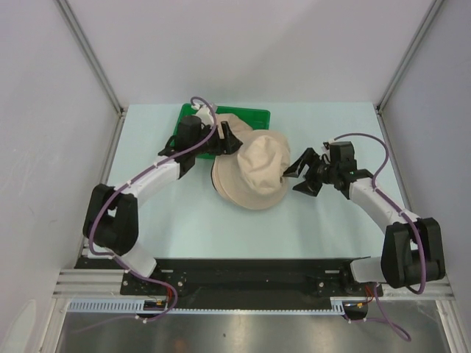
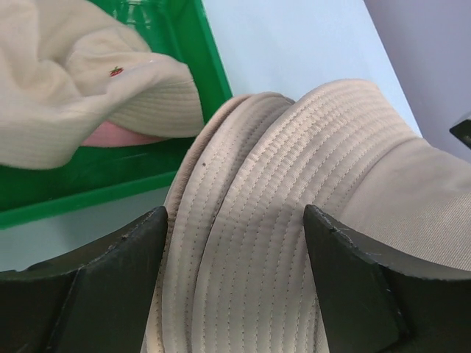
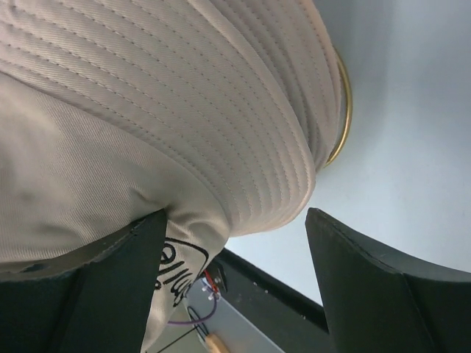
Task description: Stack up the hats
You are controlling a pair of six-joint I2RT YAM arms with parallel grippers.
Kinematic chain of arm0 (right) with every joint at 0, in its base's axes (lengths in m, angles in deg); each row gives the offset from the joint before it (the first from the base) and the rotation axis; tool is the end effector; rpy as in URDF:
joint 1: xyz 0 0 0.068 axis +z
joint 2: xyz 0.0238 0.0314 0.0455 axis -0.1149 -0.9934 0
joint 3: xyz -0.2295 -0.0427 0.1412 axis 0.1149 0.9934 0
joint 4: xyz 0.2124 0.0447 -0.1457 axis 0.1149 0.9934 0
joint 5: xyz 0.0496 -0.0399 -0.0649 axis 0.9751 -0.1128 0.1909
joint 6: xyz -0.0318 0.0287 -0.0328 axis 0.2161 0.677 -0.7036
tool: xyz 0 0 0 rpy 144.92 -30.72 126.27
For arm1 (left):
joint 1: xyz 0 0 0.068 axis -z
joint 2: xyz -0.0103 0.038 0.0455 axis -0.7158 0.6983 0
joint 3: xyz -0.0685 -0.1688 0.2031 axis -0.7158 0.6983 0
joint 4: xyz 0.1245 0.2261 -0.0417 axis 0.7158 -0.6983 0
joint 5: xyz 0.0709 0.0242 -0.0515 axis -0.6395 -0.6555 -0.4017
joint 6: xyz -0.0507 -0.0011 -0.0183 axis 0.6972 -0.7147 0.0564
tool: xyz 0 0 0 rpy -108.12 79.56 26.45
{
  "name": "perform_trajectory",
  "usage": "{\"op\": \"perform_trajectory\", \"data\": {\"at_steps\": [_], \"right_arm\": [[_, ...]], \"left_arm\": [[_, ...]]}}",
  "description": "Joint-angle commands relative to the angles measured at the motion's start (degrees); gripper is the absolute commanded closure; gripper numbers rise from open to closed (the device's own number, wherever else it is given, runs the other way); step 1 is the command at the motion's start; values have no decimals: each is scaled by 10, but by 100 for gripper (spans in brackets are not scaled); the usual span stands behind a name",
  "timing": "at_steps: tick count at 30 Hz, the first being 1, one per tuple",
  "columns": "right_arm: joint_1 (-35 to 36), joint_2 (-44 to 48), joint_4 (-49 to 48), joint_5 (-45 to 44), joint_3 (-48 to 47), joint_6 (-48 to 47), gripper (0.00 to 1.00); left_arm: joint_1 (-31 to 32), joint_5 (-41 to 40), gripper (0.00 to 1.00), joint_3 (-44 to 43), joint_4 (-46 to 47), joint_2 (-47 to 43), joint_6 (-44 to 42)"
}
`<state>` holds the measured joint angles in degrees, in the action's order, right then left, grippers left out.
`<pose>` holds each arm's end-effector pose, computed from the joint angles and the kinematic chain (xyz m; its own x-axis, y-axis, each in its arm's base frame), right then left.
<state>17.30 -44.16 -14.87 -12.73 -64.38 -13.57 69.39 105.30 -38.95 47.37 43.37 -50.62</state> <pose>0.2688 0.0698 0.2322 -0.8485 0.4843 -0.2134 0.1525 0.6099 0.7777 0.3439 -0.1634 0.2735 -0.6089 -0.1793 -0.7727 0.4307 0.7432 -0.5119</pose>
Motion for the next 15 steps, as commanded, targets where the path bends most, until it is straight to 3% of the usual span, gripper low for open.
{"op": "perform_trajectory", "data": {"at_steps": [1,6,15], "right_arm": [[12,-34,1,-71,-30,1,19],[0,-43,31,-126,-56,-12,19],[-37,-38,58,-138,-98,-43,19]], "left_arm": [[14,-5,21,58,-99,-37,-33],[15,-27,21,81,-129,-53,-40],[50,-42,21,130,-159,-62,-22]]}}
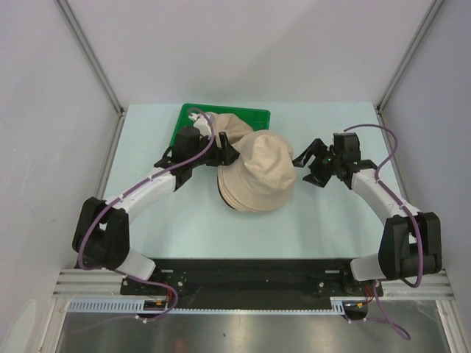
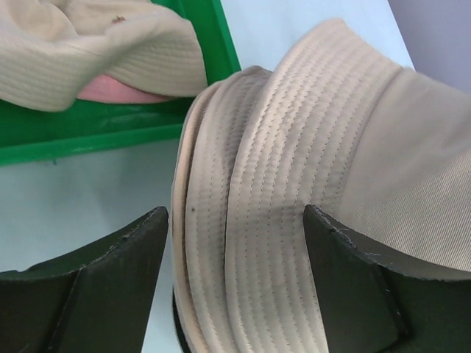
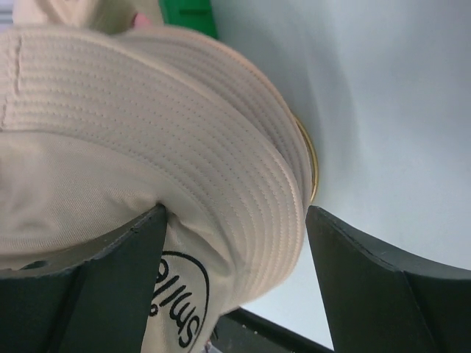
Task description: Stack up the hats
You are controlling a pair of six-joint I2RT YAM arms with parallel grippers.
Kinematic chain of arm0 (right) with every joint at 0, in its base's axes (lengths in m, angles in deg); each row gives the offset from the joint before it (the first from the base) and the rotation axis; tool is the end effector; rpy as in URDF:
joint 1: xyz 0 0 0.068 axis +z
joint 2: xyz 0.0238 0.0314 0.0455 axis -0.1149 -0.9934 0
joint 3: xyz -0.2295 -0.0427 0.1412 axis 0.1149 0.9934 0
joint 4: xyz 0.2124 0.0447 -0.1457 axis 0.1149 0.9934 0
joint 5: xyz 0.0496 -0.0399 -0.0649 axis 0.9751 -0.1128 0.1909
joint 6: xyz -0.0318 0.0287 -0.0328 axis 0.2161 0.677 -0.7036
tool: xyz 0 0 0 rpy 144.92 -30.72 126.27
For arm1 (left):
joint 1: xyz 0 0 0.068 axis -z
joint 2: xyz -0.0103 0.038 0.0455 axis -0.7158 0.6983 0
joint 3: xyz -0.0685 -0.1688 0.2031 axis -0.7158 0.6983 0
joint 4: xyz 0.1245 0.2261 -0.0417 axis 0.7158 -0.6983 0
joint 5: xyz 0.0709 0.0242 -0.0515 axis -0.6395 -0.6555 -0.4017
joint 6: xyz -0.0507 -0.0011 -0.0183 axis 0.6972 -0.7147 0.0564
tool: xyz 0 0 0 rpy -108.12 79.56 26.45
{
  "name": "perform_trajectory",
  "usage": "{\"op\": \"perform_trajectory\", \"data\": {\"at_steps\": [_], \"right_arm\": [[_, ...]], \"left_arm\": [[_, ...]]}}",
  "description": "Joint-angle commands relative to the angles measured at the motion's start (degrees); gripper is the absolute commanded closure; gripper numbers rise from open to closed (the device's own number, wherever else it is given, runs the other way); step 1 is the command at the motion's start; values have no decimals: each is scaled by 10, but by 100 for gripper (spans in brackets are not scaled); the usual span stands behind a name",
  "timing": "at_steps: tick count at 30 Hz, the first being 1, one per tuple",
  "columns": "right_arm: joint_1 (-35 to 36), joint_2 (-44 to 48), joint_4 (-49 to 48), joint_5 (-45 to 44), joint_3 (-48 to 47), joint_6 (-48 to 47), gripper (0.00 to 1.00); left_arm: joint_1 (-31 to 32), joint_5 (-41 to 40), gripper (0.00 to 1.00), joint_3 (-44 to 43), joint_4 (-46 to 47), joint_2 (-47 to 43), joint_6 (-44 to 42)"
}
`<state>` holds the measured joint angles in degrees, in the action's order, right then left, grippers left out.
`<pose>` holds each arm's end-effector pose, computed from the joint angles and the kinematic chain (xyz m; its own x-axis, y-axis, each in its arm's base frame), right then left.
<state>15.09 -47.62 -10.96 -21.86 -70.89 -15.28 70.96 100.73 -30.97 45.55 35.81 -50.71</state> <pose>0.2913 0.0572 0.2456 -0.7732 0.5601 -0.2974 0.2241 0.6800 0.6981 0.3076 -0.1548 0.2675 -0.6173 -0.1702 -0.7681 0.3863 0.7850 -0.4843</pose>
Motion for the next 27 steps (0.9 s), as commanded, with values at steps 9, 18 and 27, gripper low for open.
{"op": "perform_trajectory", "data": {"at_steps": [9,18,27], "right_arm": [[-27,40,39,-56,-84,-35,18],[-42,79,62,-44,-109,-43,18],[-100,152,69,-69,-111,-82,14]], "left_arm": [[35,-5,22,76,-154,12,-16],[42,-31,19,56,-162,-22,-9],[-43,-110,7,-60,-289,-131,-47]]}}
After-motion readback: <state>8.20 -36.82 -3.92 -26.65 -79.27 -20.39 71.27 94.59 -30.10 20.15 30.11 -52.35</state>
